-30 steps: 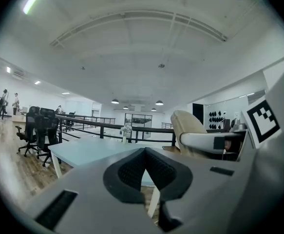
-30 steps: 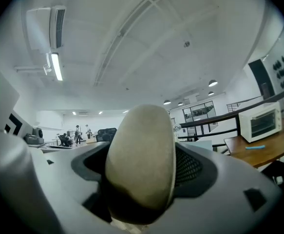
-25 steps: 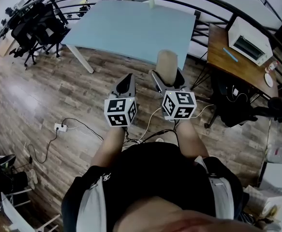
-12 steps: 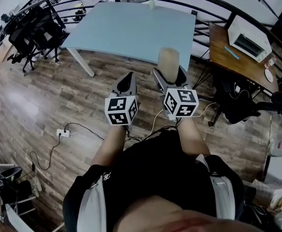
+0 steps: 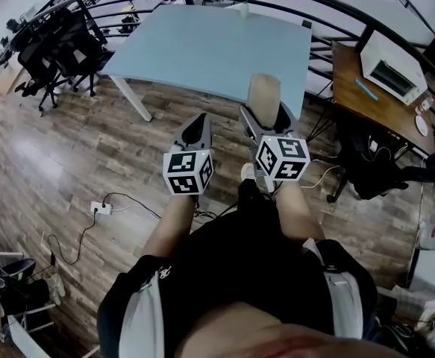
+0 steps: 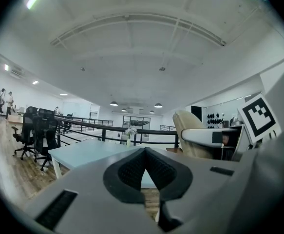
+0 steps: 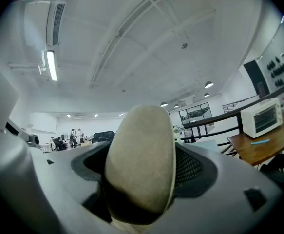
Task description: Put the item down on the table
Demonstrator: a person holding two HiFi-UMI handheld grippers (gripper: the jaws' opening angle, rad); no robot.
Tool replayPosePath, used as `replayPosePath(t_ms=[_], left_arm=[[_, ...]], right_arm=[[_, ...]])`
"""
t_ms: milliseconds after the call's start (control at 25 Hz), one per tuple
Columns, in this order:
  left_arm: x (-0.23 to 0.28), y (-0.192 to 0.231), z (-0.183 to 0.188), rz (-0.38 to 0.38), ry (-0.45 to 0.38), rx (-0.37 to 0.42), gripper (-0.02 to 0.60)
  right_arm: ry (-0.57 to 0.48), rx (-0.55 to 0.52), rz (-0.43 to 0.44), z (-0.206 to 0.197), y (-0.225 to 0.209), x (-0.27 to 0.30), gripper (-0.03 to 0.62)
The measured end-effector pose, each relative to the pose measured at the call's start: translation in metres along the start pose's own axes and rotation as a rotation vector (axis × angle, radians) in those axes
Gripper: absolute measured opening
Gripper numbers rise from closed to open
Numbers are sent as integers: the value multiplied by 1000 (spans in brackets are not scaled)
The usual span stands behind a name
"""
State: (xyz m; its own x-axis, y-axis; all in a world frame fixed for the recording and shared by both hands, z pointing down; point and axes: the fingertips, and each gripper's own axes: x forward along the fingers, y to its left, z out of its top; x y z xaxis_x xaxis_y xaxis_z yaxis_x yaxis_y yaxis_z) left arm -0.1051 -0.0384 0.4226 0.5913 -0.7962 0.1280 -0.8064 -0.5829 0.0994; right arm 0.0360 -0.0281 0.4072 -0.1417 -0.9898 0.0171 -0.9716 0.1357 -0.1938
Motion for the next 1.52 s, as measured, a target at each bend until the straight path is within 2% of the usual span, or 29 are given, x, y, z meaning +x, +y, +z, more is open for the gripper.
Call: replayPosePath(t_ms=[400, 680, 1160, 1520], left_arm=[[66, 39, 12, 11, 7, -1, 8], [159, 59, 15, 19, 28, -20, 8], [318, 99, 51, 59, 39, -18, 8], [358, 124, 46, 110, 59, -38, 8]], right_arm=[[13, -7, 7, 5, -20, 76, 403], [27, -11, 22, 13, -66, 161, 403], [51, -11, 74, 35, -144, 313, 403], [104, 8, 112, 16, -162, 373, 403]])
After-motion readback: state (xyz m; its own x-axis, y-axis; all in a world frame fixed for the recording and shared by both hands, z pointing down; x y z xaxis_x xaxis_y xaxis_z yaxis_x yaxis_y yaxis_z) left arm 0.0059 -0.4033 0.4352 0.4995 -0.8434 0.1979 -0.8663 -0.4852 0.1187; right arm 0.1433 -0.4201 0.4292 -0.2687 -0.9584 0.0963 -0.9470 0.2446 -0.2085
